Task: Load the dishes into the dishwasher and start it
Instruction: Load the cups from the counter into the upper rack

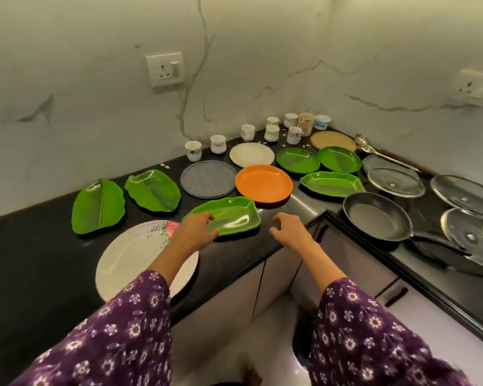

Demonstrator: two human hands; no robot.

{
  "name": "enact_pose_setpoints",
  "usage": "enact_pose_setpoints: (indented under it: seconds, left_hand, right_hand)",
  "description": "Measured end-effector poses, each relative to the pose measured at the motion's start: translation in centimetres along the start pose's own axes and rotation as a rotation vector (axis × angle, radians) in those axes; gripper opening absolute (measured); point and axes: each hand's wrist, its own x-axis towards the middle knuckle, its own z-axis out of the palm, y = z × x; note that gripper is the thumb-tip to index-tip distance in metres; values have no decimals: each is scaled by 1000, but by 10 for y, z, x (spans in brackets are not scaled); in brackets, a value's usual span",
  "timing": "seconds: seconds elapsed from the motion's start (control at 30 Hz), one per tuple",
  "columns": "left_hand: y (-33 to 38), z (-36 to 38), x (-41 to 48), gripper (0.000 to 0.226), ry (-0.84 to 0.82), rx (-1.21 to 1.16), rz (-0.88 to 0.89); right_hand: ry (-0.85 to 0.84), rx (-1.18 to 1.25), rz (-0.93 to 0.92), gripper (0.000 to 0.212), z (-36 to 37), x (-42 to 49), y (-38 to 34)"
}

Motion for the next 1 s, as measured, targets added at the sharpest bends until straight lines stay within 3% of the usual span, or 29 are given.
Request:
enact_pose_setpoints:
  seconds: [0.17,0.37,0.63,1.0]
  left_hand:
    - [-5,-15,93,45,25,-9,-26]
    - [-14,-26,191,54,70,-62,-145]
    - [-43,-41,282,61,138,-126,-271]
    - [-73,-48,358,67,176,-217,-383]
  right_hand:
    - [-76,-81,-4,27,2,82,3]
    - [-140,-150,-119,46,-5,188,-21]
    - [-153,-187,-283,23,5,298,-72]
    - [-267,-293,-232,48,27,405,-106]
